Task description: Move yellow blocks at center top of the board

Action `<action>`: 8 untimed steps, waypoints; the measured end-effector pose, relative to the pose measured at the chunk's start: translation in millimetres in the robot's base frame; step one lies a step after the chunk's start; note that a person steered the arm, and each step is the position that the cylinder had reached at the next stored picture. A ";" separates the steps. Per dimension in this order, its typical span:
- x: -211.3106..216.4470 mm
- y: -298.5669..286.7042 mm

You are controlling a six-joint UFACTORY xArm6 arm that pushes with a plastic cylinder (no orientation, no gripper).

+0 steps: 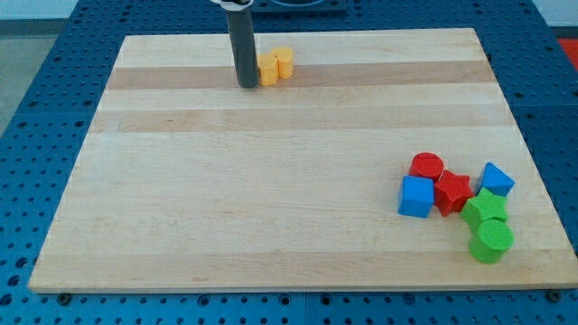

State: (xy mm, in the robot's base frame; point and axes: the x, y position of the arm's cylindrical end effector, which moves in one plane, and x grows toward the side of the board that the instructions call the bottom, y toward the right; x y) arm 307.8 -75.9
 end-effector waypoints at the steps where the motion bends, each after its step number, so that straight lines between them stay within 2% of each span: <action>1: -0.8 13.0; 5: -45.1 43.4; 8: -56.1 52.9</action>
